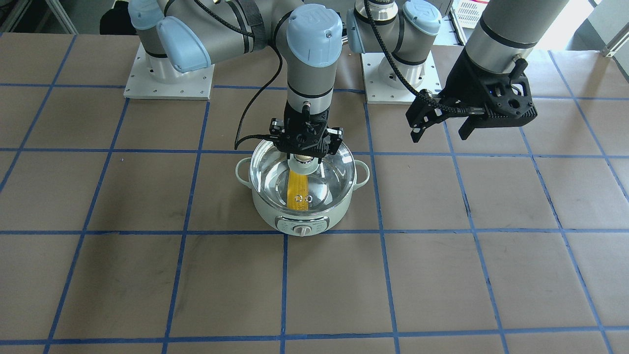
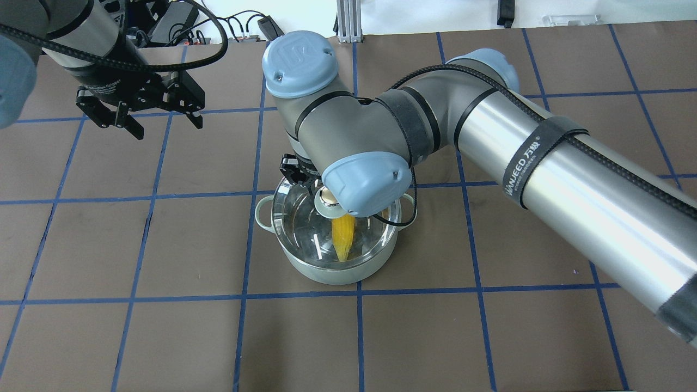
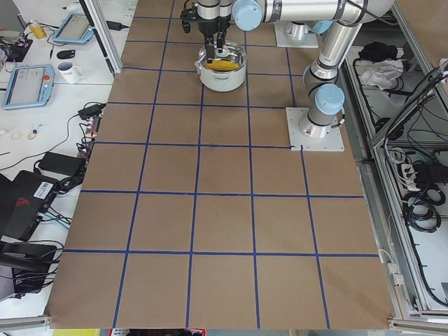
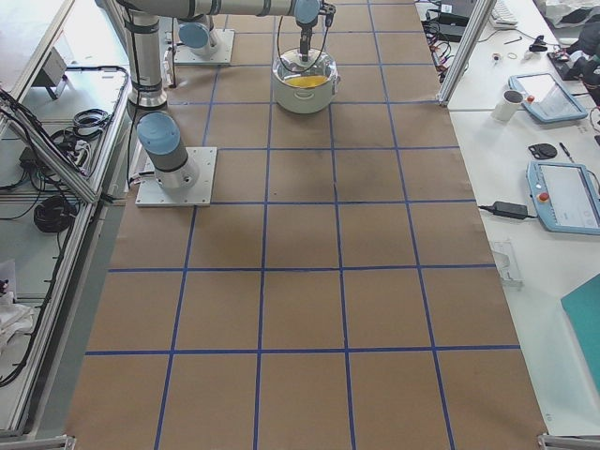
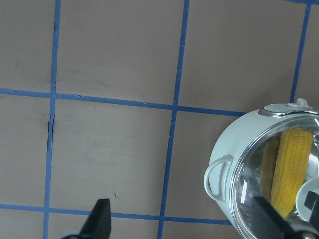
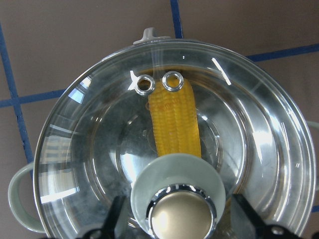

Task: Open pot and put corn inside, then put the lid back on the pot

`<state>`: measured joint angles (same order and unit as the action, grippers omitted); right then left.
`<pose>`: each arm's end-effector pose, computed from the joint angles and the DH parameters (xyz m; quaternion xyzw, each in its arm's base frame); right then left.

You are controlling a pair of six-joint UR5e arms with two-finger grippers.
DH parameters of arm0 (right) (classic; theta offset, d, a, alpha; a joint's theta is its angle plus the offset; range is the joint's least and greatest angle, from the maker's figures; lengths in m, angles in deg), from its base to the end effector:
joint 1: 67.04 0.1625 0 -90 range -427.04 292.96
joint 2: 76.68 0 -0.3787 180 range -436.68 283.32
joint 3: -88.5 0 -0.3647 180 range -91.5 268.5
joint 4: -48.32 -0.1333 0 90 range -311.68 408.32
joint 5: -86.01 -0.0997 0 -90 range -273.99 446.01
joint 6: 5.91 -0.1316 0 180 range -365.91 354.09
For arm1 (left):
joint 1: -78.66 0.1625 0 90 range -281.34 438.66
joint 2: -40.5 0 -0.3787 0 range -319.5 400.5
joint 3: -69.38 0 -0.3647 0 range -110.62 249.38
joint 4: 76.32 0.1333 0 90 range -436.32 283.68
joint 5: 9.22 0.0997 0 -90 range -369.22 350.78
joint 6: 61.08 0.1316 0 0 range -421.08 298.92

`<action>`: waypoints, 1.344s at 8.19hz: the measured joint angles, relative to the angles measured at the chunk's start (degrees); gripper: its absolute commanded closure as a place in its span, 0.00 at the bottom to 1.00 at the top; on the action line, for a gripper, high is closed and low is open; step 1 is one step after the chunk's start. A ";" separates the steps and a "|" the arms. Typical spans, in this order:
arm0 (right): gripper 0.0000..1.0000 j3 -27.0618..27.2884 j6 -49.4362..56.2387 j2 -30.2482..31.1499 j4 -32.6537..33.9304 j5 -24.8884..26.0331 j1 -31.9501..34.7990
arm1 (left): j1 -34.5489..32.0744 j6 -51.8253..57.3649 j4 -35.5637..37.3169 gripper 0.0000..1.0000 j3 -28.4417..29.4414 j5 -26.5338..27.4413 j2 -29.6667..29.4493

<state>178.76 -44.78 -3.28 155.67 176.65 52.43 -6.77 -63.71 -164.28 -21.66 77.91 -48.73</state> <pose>0.3893 -0.4210 0.2889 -0.0820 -0.9966 0.0067 0.0022 -0.1025 -0.4730 0.4112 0.0624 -0.9976 0.0159 0.0248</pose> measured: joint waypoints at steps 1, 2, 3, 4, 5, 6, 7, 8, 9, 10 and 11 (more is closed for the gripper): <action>0.00 -0.04 0.17 0.76 0.37 0.08 -0.06 | 0.00 0.03 -0.01 0.00 -0.04 0.01 -0.02; 0.00 -0.16 1.42 2.13 0.57 0.20 -0.59 | 0.00 -0.10 -0.01 0.00 0.00 -0.01 -0.02; 0.00 -0.29 4.68 4.18 0.33 0.24 -1.92 | 0.00 -0.57 -0.01 0.00 -0.01 -0.06 -0.03; 0.00 -0.43 8.82 6.72 -1.02 0.03 -4.86 | 0.00 -0.91 -0.02 0.00 -0.04 -0.09 -0.05; 0.00 -0.62 14.39 9.51 -3.79 -0.23 -9.27 | 0.00 -1.24 -0.08 0.00 -0.06 -0.11 -0.06; 0.00 -0.80 20.31 12.21 -6.62 -0.35 -14.16 | 0.00 -1.57 -0.33 0.00 -0.01 -0.11 -0.06; 0.00 -0.94 25.76 14.45 -9.72 -0.46 -18.98 | 0.00 -1.85 -0.46 0.00 0.02 -0.08 -0.06; 0.00 -1.00 31.34 15.79 -12.95 -0.77 -22.78 | 0.00 -1.97 -0.51 0.00 0.02 0.00 -0.06; 0.00 -1.02 36.42 16.48 -15.16 -0.91 -25.18 | 0.00 -2.00 -0.57 0.00 0.00 0.06 -0.06; 0.00 -1.04 39.40 16.77 -16.22 -0.84 -26.41 | 0.00 -2.02 -0.61 0.00 -0.04 0.07 -0.04; 0.00 -1.05 40.86 16.84 -16.48 -0.69 -27.06 | 0.00 -2.03 -0.67 0.00 -0.04 0.08 -0.04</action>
<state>177.72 -3.92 13.56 139.19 175.96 25.37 -6.77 -65.73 -164.95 -21.70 77.99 -48.78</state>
